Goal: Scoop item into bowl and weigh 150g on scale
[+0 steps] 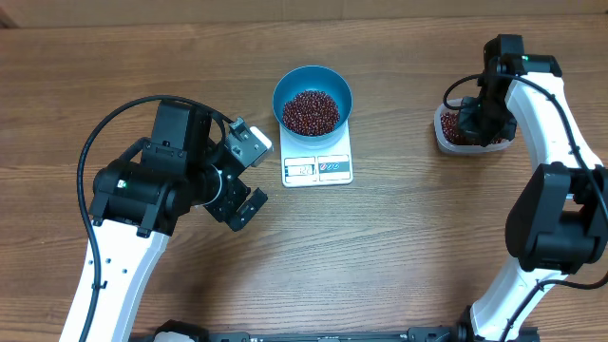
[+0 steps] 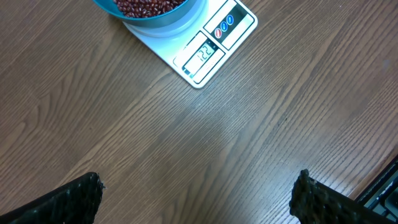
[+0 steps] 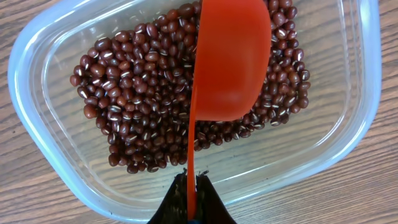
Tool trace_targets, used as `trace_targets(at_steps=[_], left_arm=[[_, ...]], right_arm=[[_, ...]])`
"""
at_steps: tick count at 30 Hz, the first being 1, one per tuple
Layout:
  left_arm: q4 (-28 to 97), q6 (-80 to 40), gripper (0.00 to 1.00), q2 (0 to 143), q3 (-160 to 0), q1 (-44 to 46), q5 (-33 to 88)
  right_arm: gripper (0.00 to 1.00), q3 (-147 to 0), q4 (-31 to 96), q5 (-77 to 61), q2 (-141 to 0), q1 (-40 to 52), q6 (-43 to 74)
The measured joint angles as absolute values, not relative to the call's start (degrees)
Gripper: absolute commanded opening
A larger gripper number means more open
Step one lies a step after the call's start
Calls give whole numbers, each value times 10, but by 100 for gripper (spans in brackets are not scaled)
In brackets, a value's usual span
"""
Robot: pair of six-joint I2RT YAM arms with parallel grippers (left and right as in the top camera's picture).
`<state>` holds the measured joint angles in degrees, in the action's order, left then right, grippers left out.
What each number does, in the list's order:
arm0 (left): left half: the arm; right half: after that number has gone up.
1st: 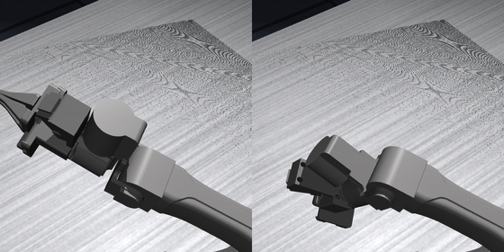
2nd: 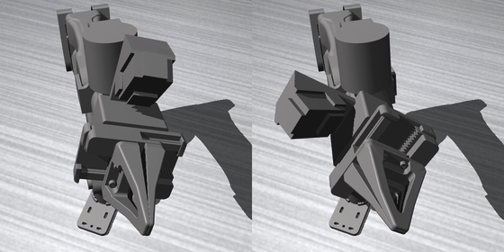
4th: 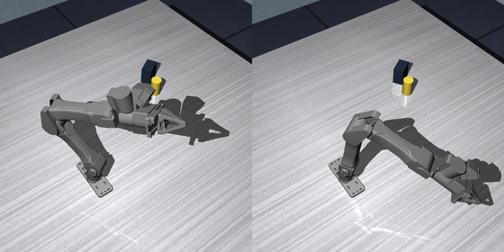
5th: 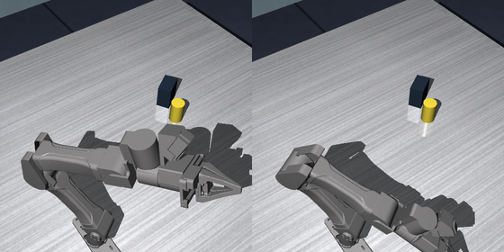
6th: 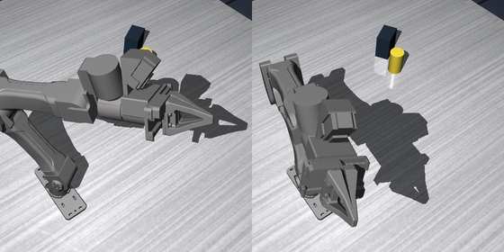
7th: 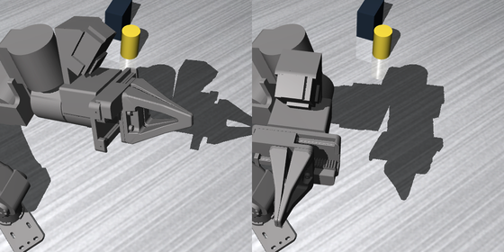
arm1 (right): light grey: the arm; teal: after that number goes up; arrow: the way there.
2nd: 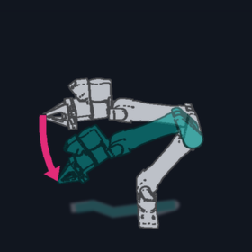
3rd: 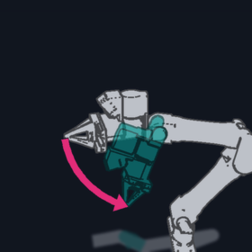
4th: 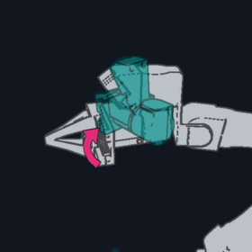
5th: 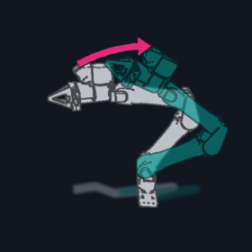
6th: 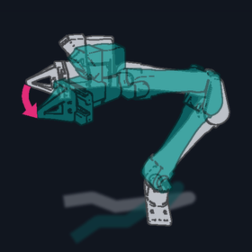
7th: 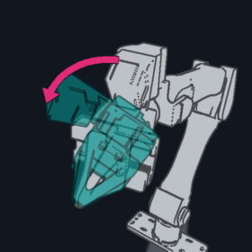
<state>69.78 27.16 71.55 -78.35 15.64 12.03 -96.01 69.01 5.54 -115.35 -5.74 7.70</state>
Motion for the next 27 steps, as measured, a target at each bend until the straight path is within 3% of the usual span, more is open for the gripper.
trace_targets(at_steps=[27], left_arm=[[698,272,100,715,-783,156,120]], right_arm=[[4,-1002,749,47,-1158,-62,47]])
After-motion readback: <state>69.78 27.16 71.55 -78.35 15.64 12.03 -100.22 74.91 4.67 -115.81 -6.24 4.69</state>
